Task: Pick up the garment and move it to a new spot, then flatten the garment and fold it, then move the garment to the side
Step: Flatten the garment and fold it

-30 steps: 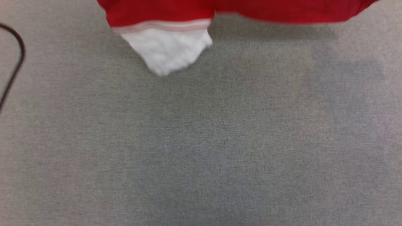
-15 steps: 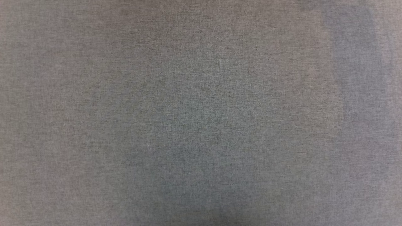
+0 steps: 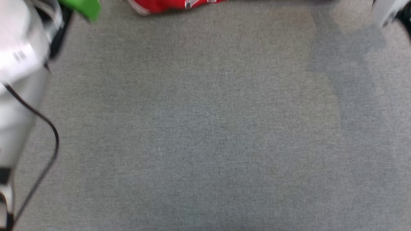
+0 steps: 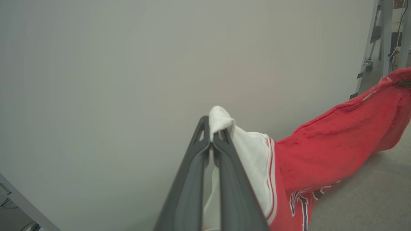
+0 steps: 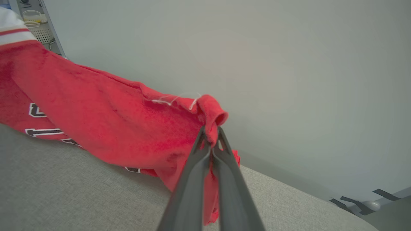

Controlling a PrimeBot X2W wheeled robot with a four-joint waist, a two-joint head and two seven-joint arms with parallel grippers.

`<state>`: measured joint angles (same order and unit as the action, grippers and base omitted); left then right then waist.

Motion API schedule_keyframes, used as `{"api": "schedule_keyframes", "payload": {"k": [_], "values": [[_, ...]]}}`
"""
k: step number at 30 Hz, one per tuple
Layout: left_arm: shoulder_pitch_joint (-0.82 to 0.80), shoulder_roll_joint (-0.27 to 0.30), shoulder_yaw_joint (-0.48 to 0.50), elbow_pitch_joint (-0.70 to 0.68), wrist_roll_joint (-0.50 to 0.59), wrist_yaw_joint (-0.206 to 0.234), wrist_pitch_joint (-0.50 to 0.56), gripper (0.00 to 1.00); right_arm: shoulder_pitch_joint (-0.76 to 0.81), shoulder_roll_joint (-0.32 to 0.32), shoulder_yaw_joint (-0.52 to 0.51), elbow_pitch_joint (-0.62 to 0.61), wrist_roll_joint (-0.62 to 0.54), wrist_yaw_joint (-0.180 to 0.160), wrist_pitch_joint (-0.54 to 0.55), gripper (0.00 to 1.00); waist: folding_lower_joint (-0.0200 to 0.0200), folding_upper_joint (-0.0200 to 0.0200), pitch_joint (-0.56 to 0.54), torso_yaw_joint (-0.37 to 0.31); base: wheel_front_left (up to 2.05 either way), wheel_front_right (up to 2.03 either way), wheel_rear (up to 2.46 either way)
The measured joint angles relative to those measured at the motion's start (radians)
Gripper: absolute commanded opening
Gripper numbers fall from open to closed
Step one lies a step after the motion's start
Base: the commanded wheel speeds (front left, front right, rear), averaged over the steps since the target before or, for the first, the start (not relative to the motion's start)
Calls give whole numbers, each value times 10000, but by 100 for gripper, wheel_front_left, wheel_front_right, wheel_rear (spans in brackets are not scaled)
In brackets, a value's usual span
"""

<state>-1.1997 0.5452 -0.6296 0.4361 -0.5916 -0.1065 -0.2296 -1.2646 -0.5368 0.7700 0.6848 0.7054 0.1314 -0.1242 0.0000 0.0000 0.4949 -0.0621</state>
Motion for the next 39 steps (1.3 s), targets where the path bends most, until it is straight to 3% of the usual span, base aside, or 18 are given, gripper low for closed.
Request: {"api": "schedule_keyframes", "payload": {"k": [8,13,19,32,39], "values": [[4267,495,-96,-1494,-464,771,-198,0,3075,-1070,970,-1444,882,0,-155,0,-1,0,-1245,152,0,0,0],[6598,892,-90,-2397,-815,1292,-253,0,4951,-1707,1074,-2337,1283,0,-35,0,-2,0,-2030,243,0,0,0],[9010,1152,-314,-3298,-1430,1703,-234,0,7164,-2006,844,-3022,1406,0,75,0,-2,0,-2910,351,0,0,0],[12801,1530,-1104,-4936,-2886,2387,550,0,11653,-2615,-1078,-4589,1467,2,826,0,-2,0,-4441,543,0,0,0],[13270,1611,-1166,-5170,-3223,2479,644,0,13365,-2548,-2533,-5482,1463,0,1655,0,-2,0,-4607,592,0,0,0]]}}
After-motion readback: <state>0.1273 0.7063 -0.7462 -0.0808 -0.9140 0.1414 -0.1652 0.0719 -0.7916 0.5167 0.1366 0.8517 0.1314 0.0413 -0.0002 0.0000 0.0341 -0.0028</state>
